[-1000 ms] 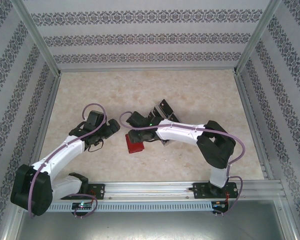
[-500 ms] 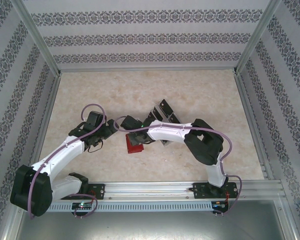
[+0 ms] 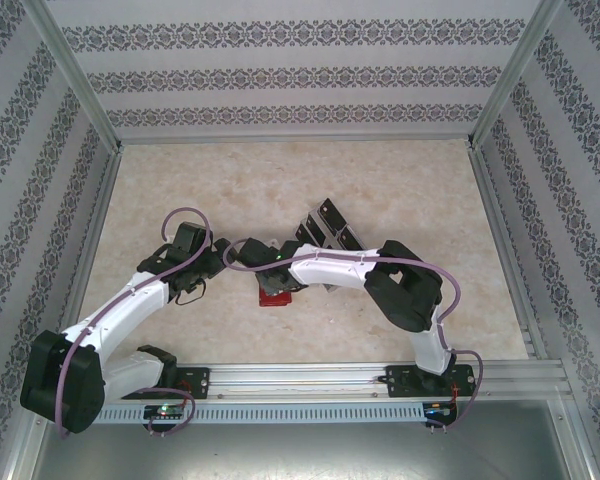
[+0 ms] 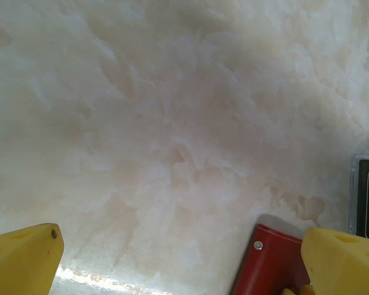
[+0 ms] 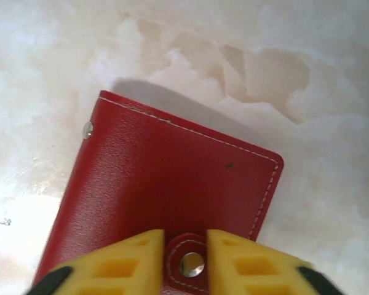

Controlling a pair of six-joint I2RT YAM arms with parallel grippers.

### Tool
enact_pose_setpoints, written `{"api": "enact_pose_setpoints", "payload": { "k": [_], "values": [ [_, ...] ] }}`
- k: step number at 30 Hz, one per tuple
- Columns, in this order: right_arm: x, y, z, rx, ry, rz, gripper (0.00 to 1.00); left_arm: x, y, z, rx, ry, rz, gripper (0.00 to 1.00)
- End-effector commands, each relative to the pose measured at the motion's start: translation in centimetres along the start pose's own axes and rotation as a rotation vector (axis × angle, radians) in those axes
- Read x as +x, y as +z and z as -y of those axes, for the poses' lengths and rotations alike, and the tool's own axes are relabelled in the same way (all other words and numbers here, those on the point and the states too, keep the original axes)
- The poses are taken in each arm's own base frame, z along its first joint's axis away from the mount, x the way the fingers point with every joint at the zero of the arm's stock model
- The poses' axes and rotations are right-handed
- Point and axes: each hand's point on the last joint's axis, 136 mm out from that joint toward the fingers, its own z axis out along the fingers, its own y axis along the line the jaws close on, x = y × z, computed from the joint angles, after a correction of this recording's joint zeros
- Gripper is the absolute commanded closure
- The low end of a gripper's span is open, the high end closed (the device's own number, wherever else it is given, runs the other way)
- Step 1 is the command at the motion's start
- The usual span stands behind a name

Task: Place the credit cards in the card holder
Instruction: Pick up the card holder from the center of the table.

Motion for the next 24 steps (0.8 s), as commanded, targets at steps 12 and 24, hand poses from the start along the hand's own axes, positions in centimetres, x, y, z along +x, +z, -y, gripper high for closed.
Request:
{"api": "enact_pose_setpoints", "payload": {
  "k": [12,24],
  "values": [
    [-3.7,-5.2,-1.6,-0.168,0.025,0.111,1.00,0.5,0.4,0.0,0.011,0.012,-0.028,0.00],
    [-4.6,-5.7,-1.3,-0.200,0.057,0.138,1.00,3.0,2.4,4.5,0.206,0.052,-0.179,0.00]
  ]
}}
